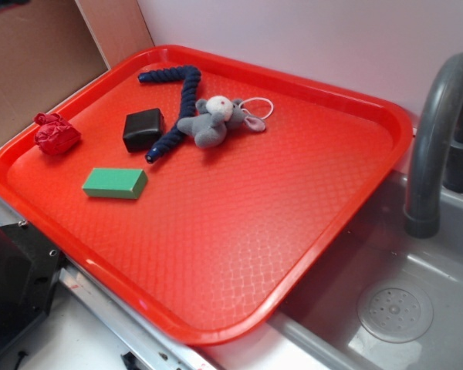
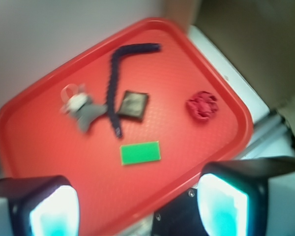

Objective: Grab the red paper.

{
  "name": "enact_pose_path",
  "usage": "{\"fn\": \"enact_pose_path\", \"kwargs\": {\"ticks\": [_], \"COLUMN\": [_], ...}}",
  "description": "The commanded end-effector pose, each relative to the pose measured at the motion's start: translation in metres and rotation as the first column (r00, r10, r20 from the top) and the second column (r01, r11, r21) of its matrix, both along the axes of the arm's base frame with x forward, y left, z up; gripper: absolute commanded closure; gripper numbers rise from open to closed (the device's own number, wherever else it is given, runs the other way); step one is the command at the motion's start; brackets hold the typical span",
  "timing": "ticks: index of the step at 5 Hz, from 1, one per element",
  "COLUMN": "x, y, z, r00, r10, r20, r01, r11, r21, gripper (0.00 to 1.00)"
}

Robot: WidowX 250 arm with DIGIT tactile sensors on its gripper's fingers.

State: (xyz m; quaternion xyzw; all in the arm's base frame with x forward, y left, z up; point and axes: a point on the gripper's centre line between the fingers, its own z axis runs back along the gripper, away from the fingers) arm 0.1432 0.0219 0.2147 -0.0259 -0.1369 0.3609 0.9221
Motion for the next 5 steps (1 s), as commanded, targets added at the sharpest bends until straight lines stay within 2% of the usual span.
{"fn": "enact_pose_path", "kwargs": {"ticks": [1, 3, 4, 5], "x": [0.001, 0.013, 0.014, 0.011], "y": [0.057, 0.105, 0.117, 0.120], "z": [-0.049, -0.103, -0.119, -0.142], "r00": [0.872, 0.840, 0.833, 0.849], "r10": [0.490, 0.542, 0.550, 0.519], "r20": [-0.016, -0.019, -0.055, -0.098], "r01": [-0.489, -0.536, -0.539, -0.507], "r11": [0.872, 0.835, 0.831, 0.853], "r21": [0.026, 0.128, 0.135, 0.126], "gripper": [0.00, 0.00, 0.00, 0.00]}}
